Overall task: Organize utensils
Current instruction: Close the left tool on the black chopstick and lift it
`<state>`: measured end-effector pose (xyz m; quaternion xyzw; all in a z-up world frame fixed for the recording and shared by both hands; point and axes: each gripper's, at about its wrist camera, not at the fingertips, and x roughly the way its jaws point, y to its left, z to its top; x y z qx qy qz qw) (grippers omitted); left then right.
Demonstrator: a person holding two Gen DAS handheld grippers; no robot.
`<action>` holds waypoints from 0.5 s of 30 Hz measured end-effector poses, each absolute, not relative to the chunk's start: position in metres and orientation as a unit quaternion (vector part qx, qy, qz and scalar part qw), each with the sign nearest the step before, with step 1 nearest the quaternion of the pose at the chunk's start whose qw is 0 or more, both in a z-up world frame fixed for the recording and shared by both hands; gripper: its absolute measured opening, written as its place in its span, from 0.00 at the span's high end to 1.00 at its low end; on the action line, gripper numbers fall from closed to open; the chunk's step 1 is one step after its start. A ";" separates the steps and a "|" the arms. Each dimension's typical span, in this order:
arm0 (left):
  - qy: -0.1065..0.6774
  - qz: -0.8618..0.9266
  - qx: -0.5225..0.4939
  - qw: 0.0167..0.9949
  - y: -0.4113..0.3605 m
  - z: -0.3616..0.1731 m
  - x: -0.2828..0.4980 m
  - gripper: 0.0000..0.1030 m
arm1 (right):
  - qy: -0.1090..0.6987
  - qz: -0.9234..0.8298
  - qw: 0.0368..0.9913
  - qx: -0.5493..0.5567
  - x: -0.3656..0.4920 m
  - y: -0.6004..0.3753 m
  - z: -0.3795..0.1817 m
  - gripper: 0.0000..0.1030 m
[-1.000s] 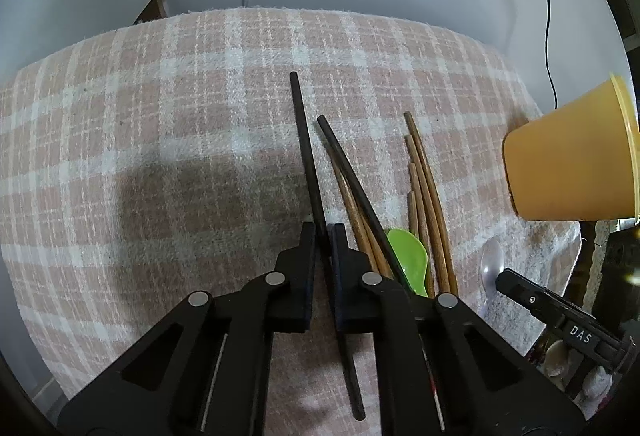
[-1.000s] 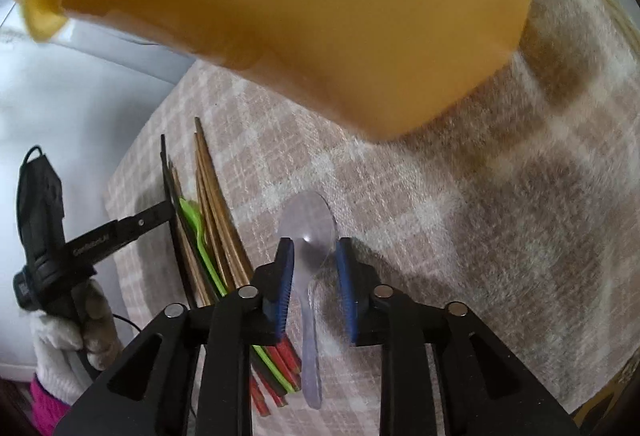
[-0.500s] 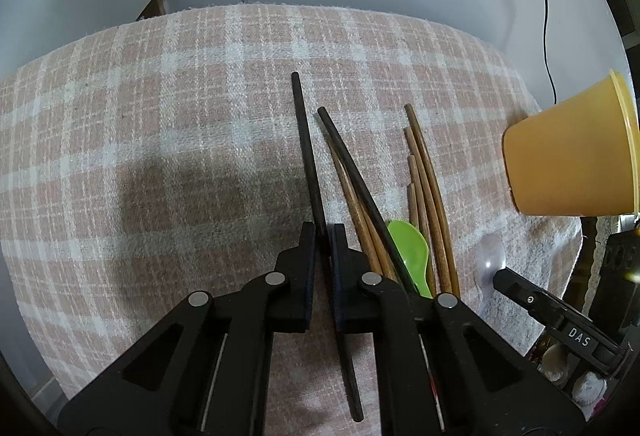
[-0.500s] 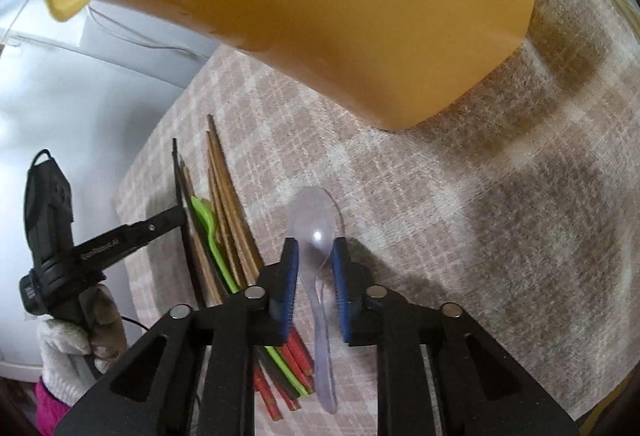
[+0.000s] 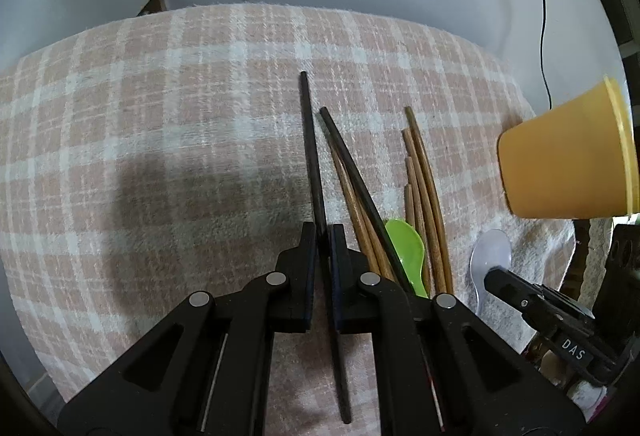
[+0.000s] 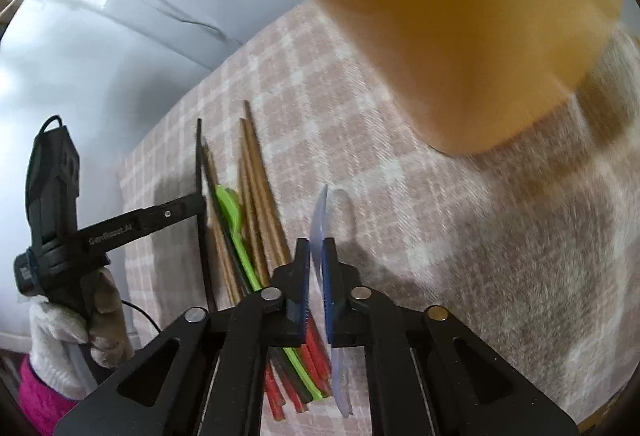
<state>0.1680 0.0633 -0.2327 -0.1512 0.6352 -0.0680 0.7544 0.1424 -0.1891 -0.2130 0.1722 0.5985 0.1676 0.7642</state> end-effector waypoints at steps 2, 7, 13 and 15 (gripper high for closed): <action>0.629 -0.069 -0.162 0.757 0.070 -0.227 0.164 0.96 | 0.591 0.173 0.770 0.165 0.140 -0.185 -0.208 0.98; 0.607 -0.068 -0.171 0.773 0.085 -0.202 0.152 0.97 | 0.574 0.191 0.781 0.155 0.130 -0.183 -0.188 0.99; 0.573 -0.073 -0.179 0.796 0.088 -0.158 0.137 0.97 | 0.550 0.211 0.794 0.150 0.122 -0.186 -0.157 0.99; 0.561 -0.076 -0.180 0.805 0.086 -0.142 0.132 0.97 | 0.540 0.216 0.800 0.147 0.120 -0.190 -0.146 0.99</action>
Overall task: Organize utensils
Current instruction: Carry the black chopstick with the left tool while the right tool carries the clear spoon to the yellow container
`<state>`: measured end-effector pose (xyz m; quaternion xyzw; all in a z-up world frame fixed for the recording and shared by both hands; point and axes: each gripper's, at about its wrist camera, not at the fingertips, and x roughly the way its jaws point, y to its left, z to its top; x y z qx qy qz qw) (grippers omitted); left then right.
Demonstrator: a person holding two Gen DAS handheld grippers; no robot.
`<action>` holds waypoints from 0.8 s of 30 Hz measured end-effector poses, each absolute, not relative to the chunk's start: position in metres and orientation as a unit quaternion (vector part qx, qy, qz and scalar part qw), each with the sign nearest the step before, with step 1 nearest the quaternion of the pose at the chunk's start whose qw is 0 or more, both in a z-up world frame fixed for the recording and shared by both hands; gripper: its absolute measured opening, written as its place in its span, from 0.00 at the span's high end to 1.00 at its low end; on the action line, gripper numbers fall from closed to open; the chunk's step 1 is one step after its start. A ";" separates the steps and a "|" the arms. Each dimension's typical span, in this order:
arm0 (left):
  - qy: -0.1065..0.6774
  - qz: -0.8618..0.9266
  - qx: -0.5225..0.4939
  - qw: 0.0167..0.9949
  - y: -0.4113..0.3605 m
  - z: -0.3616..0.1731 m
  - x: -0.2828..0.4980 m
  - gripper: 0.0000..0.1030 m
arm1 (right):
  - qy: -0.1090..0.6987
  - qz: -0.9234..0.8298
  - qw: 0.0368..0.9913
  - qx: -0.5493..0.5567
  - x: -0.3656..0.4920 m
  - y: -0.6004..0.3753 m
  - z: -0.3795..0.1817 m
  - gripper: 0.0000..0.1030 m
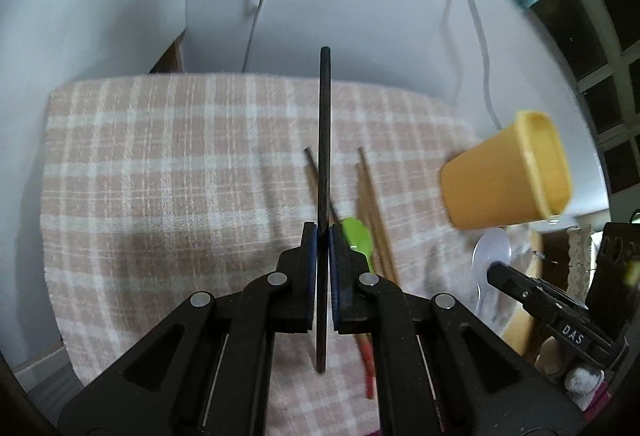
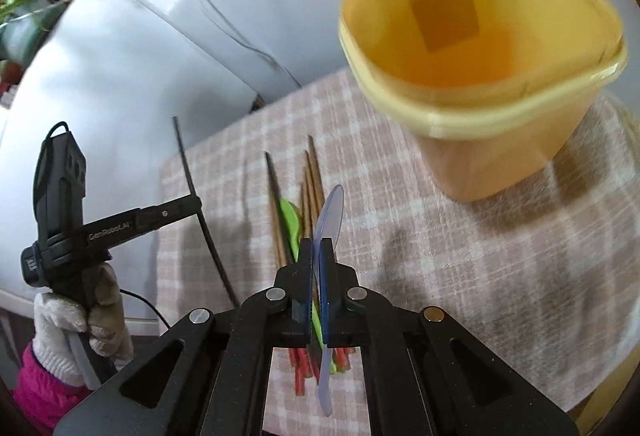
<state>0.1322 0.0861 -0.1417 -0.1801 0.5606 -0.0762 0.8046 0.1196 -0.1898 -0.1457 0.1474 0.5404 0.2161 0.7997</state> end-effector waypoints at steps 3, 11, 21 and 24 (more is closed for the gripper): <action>0.540 -0.082 -0.174 0.820 0.081 -0.115 0.125 0.97 | 0.523 0.224 0.809 0.146 0.117 -0.198 -0.125 0.99; 0.486 -0.105 -0.162 0.852 0.057 -0.047 0.116 0.97 | 0.473 0.232 0.836 0.154 0.116 -0.231 -0.074 0.99; 0.424 -0.164 -0.152 0.877 0.012 0.028 0.122 0.97 | 0.410 0.221 0.868 0.169 0.133 -0.274 -0.027 0.99; 0.409 -0.182 -0.146 0.882 -0.002 0.043 0.130 0.97 | 0.386 0.216 0.882 0.162 0.144 -0.282 -0.014 0.99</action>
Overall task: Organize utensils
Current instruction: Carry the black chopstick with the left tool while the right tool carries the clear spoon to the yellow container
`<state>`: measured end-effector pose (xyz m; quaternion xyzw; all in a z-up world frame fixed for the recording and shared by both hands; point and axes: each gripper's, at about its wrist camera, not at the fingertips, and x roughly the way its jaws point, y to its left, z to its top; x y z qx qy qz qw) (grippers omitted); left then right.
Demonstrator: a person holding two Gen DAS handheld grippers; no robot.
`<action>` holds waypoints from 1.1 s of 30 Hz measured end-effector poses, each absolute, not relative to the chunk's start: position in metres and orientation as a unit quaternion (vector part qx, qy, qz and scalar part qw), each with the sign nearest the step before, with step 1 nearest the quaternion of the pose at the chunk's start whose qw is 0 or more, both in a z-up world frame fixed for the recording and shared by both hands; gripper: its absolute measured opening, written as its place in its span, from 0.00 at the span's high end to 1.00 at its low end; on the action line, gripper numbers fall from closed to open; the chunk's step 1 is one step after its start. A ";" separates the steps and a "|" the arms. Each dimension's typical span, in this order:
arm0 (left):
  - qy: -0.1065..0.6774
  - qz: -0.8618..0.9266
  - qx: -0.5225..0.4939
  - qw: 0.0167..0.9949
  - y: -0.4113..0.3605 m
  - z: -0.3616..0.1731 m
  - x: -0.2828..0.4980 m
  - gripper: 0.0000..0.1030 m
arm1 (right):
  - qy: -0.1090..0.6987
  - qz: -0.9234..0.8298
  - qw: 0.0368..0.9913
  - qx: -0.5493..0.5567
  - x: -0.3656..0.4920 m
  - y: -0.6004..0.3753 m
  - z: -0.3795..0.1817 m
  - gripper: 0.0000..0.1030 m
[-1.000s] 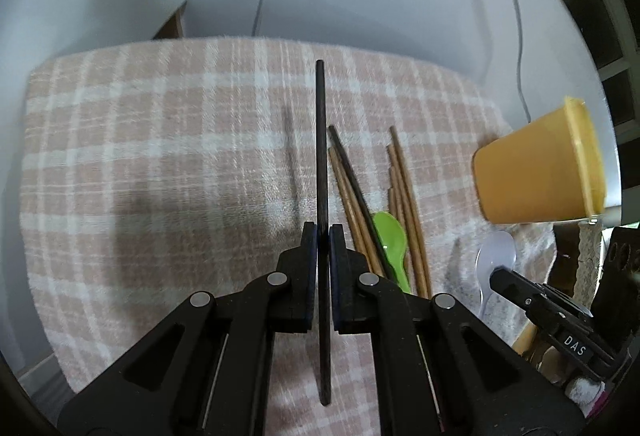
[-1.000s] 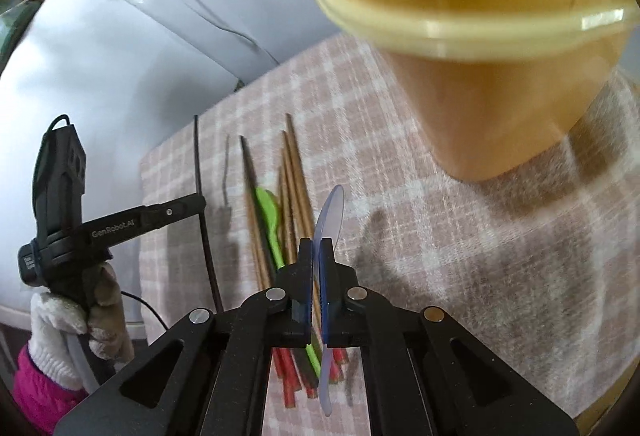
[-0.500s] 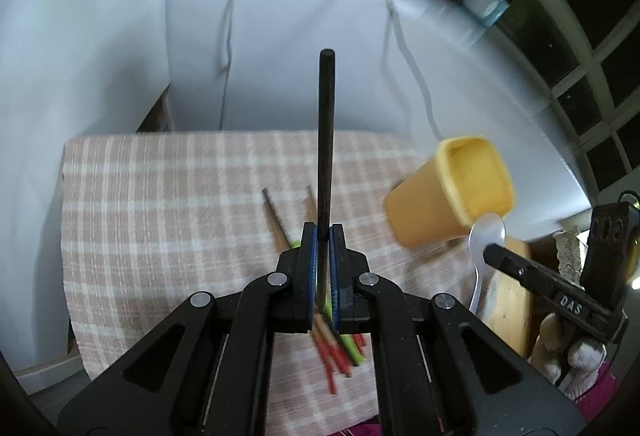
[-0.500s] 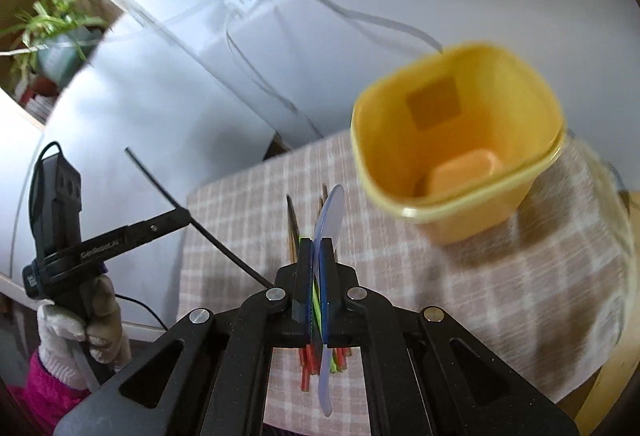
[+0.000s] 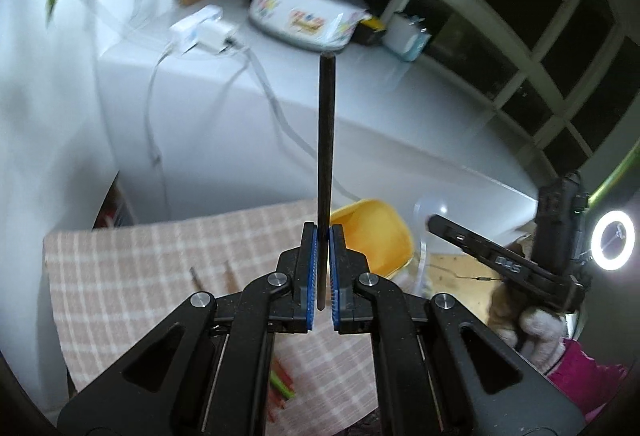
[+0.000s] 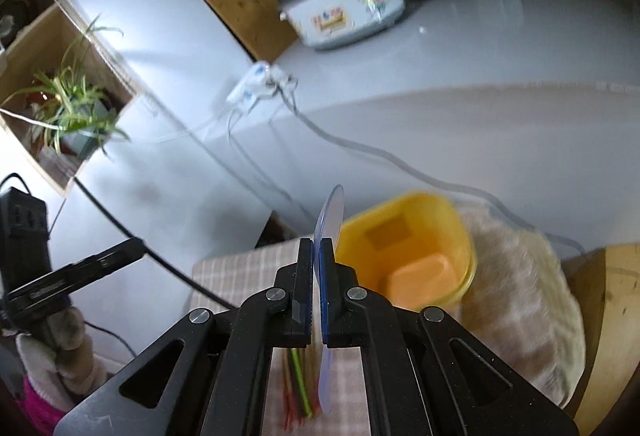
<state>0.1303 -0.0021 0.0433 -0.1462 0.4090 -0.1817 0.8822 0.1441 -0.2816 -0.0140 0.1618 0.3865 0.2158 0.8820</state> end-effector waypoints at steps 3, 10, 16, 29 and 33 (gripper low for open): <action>0.402 -0.194 -0.135 0.885 -0.019 0.052 0.139 0.97 | 0.365 0.204 0.897 0.144 0.158 -0.284 -0.010 0.99; 0.403 -0.210 -0.130 0.881 -0.056 0.043 0.164 0.97 | 0.333 0.170 0.919 0.125 0.192 -0.292 -0.022 0.99; 0.433 -0.207 -0.113 0.870 -0.078 0.013 0.180 0.97 | 0.330 0.159 0.925 0.101 0.209 -0.288 -0.049 0.99; 0.472 -0.203 -0.087 0.853 -0.104 -0.030 0.197 0.97 | 0.387 0.175 0.899 0.103 0.213 -0.293 -0.078 0.99; 0.484 -0.207 -0.082 0.846 -0.111 -0.043 0.202 0.97 | 0.416 0.185 0.885 0.099 0.215 -0.293 -0.079 0.99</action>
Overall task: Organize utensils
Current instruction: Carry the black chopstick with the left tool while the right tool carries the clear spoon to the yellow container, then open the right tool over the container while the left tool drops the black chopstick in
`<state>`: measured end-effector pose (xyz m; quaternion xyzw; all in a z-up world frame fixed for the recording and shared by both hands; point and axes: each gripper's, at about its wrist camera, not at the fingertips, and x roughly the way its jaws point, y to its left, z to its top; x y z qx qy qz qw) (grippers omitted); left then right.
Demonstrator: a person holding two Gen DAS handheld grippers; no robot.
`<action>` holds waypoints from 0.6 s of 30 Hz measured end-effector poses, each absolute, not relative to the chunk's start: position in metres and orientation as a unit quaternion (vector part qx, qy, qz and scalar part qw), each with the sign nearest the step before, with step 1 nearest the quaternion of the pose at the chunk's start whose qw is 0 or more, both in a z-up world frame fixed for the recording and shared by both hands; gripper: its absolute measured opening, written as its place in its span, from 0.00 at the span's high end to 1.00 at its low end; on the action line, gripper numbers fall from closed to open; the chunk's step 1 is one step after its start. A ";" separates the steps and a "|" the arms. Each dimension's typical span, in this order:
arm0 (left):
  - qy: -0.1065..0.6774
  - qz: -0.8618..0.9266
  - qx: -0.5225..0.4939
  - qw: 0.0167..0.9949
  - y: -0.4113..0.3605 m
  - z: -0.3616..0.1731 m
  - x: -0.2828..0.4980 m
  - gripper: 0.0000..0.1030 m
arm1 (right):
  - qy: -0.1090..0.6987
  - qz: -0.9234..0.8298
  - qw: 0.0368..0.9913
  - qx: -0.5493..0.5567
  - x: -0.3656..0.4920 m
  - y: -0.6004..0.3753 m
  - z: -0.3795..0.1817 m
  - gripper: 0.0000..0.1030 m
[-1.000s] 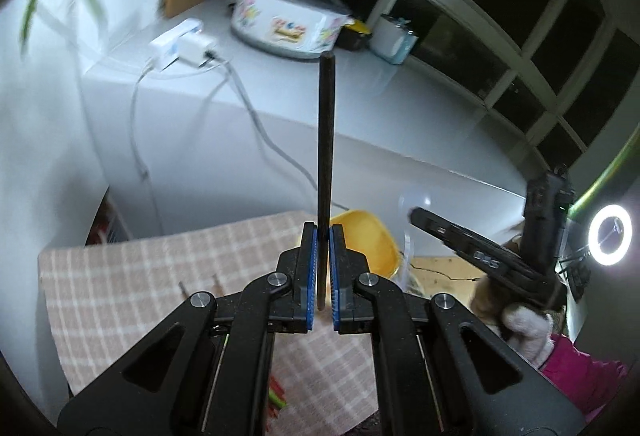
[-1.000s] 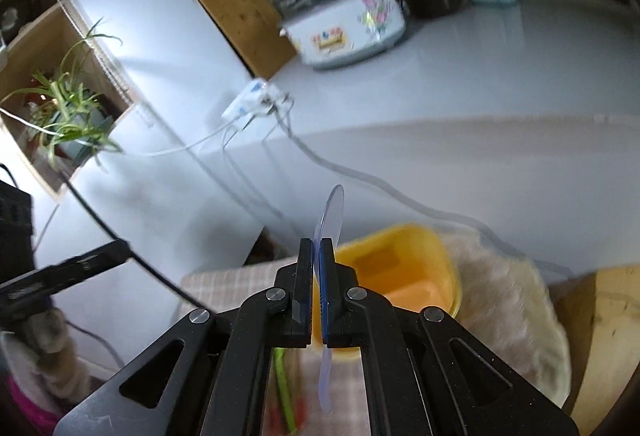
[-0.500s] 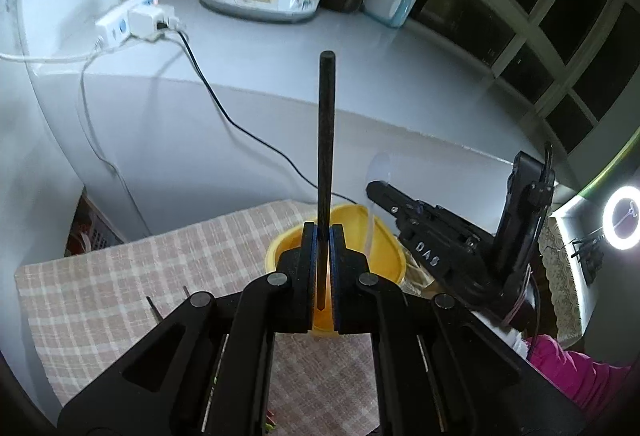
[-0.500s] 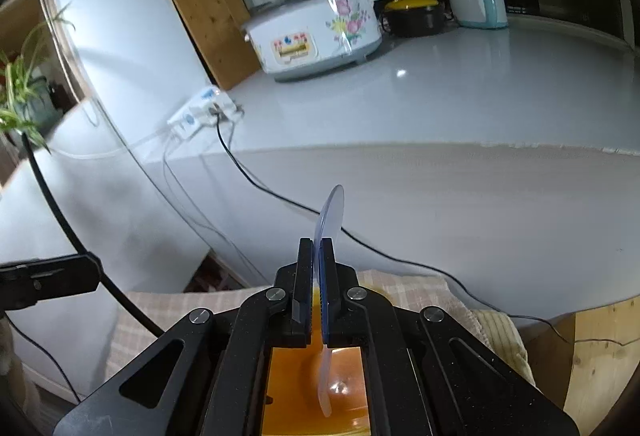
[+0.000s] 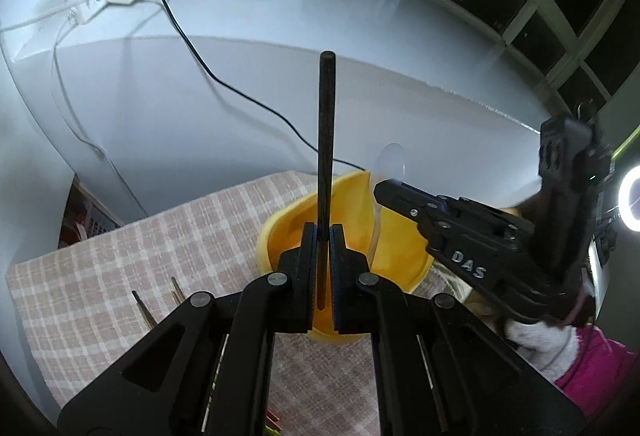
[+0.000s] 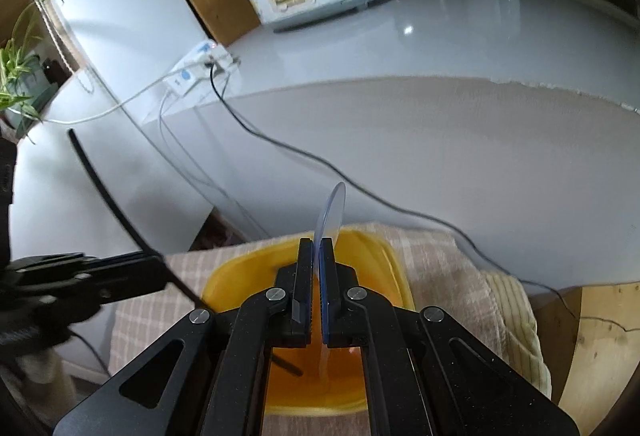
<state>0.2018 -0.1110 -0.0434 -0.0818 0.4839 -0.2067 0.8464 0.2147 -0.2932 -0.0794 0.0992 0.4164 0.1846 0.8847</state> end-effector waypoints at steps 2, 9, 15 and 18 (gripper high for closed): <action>0.493 -0.207 -0.083 0.841 -0.113 -0.052 0.205 0.97 | 0.438 0.187 0.873 0.103 0.217 -0.294 -0.082 0.98; 0.515 -0.209 -0.084 0.827 -0.122 -0.072 0.208 0.97 | 0.486 0.177 0.850 0.098 0.221 -0.291 -0.095 0.99; 0.523 -0.208 -0.081 0.822 -0.125 -0.078 0.208 0.97 | 0.502 0.176 0.842 0.090 0.220 -0.287 -0.101 0.98; 0.525 -0.209 -0.080 0.821 -0.125 -0.078 0.207 0.97 | 0.503 0.173 0.842 0.086 0.220 -0.286 -0.100 0.98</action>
